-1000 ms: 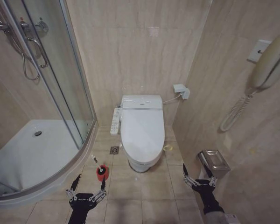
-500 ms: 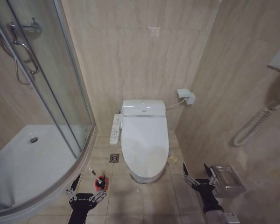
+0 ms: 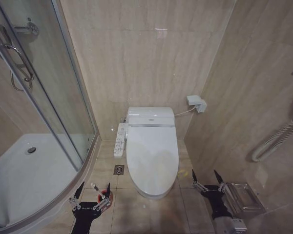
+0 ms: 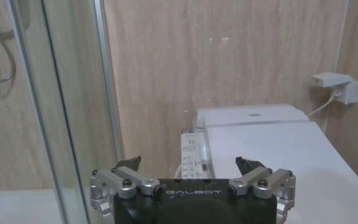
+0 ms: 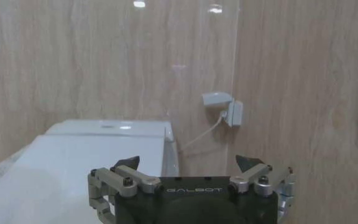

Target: Open the toilet lid, clean the toilet bowl with a toilet brush, close the toilet lid, and flush.

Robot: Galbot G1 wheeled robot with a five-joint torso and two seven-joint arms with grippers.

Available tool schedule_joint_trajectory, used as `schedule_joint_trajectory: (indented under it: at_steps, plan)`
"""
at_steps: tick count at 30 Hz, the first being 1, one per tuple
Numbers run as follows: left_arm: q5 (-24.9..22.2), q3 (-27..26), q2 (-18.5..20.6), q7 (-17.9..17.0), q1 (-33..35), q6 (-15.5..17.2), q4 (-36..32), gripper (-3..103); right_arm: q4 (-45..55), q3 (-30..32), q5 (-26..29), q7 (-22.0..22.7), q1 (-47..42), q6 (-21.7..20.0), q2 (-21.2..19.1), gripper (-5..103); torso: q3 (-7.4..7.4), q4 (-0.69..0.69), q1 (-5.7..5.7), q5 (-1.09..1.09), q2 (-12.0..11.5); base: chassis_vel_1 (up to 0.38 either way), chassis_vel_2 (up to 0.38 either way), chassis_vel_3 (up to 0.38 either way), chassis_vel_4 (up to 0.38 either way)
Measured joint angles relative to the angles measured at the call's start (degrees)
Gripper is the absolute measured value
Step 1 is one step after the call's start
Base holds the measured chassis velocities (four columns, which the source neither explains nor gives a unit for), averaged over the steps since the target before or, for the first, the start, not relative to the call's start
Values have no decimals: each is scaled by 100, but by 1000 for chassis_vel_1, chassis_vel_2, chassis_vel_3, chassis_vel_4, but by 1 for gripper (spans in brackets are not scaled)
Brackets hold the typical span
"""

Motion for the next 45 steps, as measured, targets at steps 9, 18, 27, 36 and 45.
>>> schedule_joint_trajectory:
  at_steps: [9,18,27,36,45]
  plan:
    - [0,0,0,0,0,0,0,99,-728,-104,-64,-60,384,334,-7,100,0,1,2,0,0,0,0,0,0]
    - [0,0,0,0,0,0,0,99,-1320,-189,-278,-60,649,627,-22,100,1,1,2,0,0,0,0,0,0]
    - [0,0,0,0,0,0,0,99,-1788,-239,-390,26,822,881,-6,100,1,1,2,0,0,0,0,0,0]
    - [0,0,0,0,0,0,0,99,-2301,-296,-593,38,1104,1149,-16,100,1,1,2,0,0,0,0,0,0]
    - [0,0,0,0,0,0,0,99,-2757,-397,-819,-17,1368,1331,19,100,1,0,2,0,0,0,0,0,0]
